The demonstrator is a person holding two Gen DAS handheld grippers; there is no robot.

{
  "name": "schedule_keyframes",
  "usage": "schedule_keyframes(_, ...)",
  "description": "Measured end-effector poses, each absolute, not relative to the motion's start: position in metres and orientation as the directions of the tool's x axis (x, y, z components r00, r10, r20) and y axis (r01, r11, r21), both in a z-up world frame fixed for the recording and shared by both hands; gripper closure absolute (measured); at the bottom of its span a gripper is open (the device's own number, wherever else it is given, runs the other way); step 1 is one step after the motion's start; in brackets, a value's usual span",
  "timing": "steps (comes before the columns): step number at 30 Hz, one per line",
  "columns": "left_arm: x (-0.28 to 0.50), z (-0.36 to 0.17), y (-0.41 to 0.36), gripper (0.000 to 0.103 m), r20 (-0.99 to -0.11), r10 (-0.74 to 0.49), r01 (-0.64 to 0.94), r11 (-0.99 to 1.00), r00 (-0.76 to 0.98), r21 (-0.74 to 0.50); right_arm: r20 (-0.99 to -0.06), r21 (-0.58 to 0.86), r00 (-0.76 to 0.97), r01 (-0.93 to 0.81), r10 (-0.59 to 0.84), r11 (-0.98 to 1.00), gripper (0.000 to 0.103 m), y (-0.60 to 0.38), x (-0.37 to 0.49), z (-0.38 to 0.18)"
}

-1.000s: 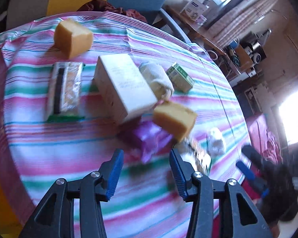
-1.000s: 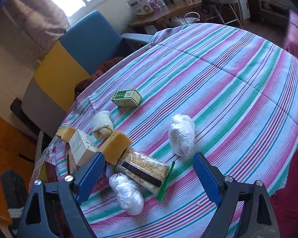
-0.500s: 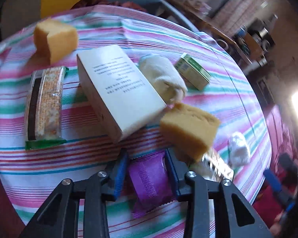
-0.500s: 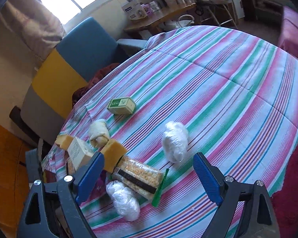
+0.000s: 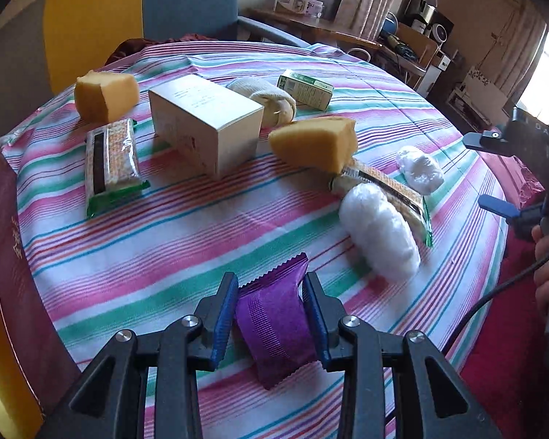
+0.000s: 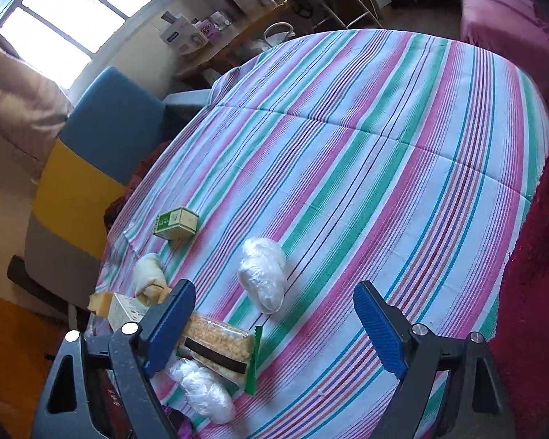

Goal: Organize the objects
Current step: 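Grasp a second purple packet with the left tool while the right tool grasps a white plastic-wrapped bundle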

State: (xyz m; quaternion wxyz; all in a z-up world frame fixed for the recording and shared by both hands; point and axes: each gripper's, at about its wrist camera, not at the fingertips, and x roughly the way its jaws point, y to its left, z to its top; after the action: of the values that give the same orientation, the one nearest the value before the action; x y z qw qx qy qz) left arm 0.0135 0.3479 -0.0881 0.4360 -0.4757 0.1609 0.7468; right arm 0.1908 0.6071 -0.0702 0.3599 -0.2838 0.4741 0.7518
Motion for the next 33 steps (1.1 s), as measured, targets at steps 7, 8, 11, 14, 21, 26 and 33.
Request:
schedule_keyframes(7, 0.013, -0.093, 0.350, 0.066, -0.831, 0.532, -0.805, -0.558, -0.160, -0.202, -0.813, 0.415, -0.527, -0.822, 0.247, -0.389, 0.045, 0.595, 0.172, -0.071)
schedule_keyframes(8, 0.013, -0.093, 0.351, 0.066, -0.830, 0.534, -0.808, -0.554, -0.159, -0.201, -0.817, 0.408, -0.524, -0.821, 0.241, -0.399, 0.050, 0.594, 0.169, -0.070)
schedule_keyframes(11, 0.012, -0.094, 0.352, 0.066, -0.828, 0.539, -0.806, -0.553, -0.154, -0.210, -0.821, 0.387, -0.517, -0.815, 0.240, -0.431, 0.051, 0.592, 0.160, -0.063)
schedule_keyframes(14, 0.011, -0.094, 0.351, 0.066, -0.824, 0.546, -0.805, -0.552, -0.151, -0.218, -0.832, 0.355, -0.496, -0.820, 0.249, -0.450, 0.051, 0.601, 0.145, -0.056)
schedule_keyframes(21, 0.011, -0.097, 0.348, 0.065, -0.814, 0.562, -0.799, -0.552, -0.143, -0.240, -0.913, 0.229, -0.353, -0.859, 0.205, -0.458, 0.047, 0.631, 0.110, -0.102)
schedule_keyframes(26, 0.014, -0.098, 0.347, 0.065, -0.809, 0.565, -0.802, -0.553, -0.163, -0.225, -0.909, 0.163, -0.330, -0.843, 0.255, -0.512, 0.069, 0.630, 0.100, -0.104)
schedule_keyframes(33, 0.018, -0.095, 0.349, 0.068, -0.812, 0.554, -0.816, -0.545, -0.181, -0.190, -0.923, 0.097, -0.285, -0.823, 0.259, -0.559, 0.067, 0.626, 0.091, -0.115)
